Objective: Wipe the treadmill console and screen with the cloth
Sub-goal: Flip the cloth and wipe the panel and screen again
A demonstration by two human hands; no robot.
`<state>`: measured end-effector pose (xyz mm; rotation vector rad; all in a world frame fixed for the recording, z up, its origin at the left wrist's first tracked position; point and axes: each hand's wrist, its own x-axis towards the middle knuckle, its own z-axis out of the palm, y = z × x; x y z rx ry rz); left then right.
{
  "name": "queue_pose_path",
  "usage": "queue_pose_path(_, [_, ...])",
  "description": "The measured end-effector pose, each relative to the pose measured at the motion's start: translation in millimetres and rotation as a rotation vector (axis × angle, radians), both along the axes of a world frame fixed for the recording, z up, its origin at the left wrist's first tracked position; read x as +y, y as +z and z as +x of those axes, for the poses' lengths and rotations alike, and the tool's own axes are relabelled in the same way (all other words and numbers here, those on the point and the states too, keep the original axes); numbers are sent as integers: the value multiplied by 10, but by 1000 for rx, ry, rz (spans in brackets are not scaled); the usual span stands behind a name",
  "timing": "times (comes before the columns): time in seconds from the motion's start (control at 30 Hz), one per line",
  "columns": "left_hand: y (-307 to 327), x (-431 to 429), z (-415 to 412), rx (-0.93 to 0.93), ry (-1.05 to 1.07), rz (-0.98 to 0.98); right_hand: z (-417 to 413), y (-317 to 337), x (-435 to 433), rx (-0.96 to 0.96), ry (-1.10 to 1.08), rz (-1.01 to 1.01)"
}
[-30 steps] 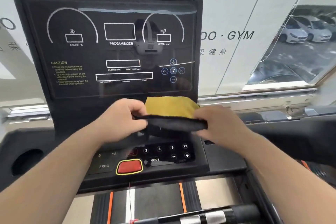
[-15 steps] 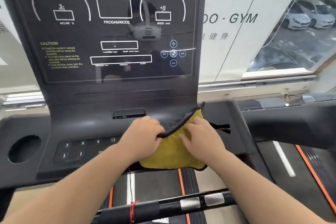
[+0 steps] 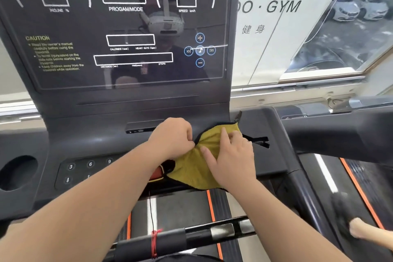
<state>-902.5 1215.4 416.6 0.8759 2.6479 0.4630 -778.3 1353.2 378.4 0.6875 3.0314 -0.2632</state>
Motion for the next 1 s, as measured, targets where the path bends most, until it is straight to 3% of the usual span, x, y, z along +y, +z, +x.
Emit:
queue_pose_path(0.1, [22, -55, -32, -23, 133, 146, -197, -33, -85, -154, -66, -89])
queue_pose_path(0.23, [32, -274, -30, 111, 335, 336, -502, -136, -282, -64, -86, -98])
queue_pose_path(0.33, [29, -607, -2, 243, 419, 420, -664, -154, -369, -26, 16, -70])
queue_pose_path(0.43, [-54, -1050, 40, 328, 442, 391, -622, -171, -378, -59, 263, 4])
queue_pose_path(0.53, [-226, -1475, 57, 346, 469, 236, -305, -228, -264, -106, 548, 50])
queue_pose_path(0.6, [-322, -1683, 73, 357, 483, 159, -71, -245, -76, -150, 620, 84])
queue_pose_path(0.7, [-405, -1879, 118, 391, 507, 112, -6, -191, 236, -219, 464, 109])
queue_pose_path(0.9, [-540, -2045, 242, 485, 544, 106, -665, -175, -148, -103, 16, -21])
queue_pose_path(1.0, [-576, -2089, 266, 492, 542, 80, -784, -199, -439, -67, 38, 17])
